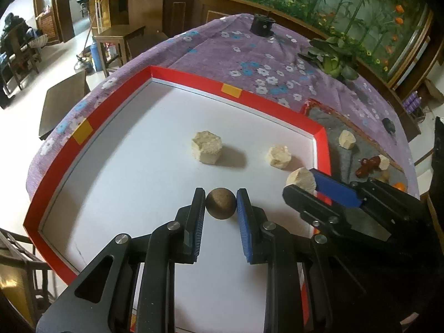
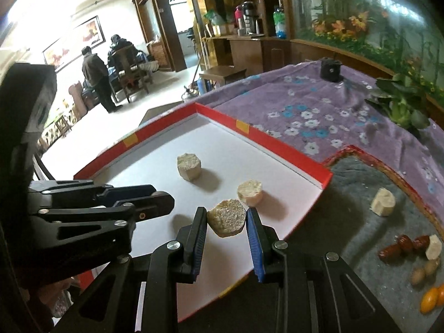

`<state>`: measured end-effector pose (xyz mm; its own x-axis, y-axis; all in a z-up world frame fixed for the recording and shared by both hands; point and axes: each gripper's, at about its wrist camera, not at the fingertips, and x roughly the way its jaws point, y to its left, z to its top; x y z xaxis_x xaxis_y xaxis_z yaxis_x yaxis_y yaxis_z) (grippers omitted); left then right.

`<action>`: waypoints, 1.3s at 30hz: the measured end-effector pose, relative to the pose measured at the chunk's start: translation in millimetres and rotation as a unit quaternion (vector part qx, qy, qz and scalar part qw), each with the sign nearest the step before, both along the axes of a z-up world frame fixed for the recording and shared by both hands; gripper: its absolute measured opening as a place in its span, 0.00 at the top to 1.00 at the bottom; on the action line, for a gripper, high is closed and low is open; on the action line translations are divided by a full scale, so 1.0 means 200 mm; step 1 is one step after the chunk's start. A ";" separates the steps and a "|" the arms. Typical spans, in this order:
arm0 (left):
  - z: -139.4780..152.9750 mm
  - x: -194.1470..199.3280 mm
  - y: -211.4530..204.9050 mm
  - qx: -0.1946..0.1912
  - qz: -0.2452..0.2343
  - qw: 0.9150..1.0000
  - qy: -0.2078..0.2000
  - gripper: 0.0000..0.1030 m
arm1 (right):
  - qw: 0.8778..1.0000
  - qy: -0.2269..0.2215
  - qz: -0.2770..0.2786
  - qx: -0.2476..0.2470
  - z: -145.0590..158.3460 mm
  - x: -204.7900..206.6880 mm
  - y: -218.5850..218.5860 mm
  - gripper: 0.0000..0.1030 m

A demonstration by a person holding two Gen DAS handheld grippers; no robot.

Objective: Organize fruits
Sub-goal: 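Carry ball and cake into the red tray and open both tools, then grasp a beige hexagonal block with left tool while right tool grasps a red date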

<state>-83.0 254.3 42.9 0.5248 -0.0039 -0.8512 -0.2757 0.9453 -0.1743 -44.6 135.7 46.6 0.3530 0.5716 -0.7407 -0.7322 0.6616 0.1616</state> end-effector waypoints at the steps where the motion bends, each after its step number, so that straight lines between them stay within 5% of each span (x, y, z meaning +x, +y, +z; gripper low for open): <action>1: 0.00 0.00 0.00 0.007 0.002 1.000 0.001 0.78 | 1.000 0.004 0.001 -0.003 -0.02 0.01 0.01 0.73; 16: 0.00 0.00 0.00 0.056 0.042 0.997 -0.013 0.55 | 0.999 -0.023 -0.027 0.009 -0.02 0.02 -0.06 0.56; 20: 0.06 -0.03 -0.06 0.063 0.033 0.997 -0.040 0.44 | 0.997 -0.056 -0.044 0.028 0.06 -0.05 -0.20 0.52; 26: 0.13 -0.02 -0.27 0.084 -0.002 0.993 -0.078 0.43 | 0.994 -0.071 -0.074 0.032 0.12 -0.12 -0.46 0.47; 30: 0.15 0.02 -0.40 0.074 -0.021 0.994 -0.083 0.42 | 0.991 -0.088 -0.100 0.009 0.12 -0.17 -0.64 0.47; 32: 0.16 0.04 -0.48 0.070 -0.034 0.993 -0.084 0.32 | 0.989 -0.092 -0.116 -0.006 0.10 -0.19 -0.74 0.47; 39: 0.14 0.16 -0.66 0.051 -0.057 0.995 -0.064 0.32 | 0.982 -0.082 -0.166 -0.024 0.05 -0.19 -1.05 0.47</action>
<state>-51.8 122.4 71.6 0.6296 0.0147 -0.7768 -0.1483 0.9837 -0.1015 -82.6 -74.8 56.0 0.6304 0.3714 -0.6816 -0.4884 0.8723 0.0235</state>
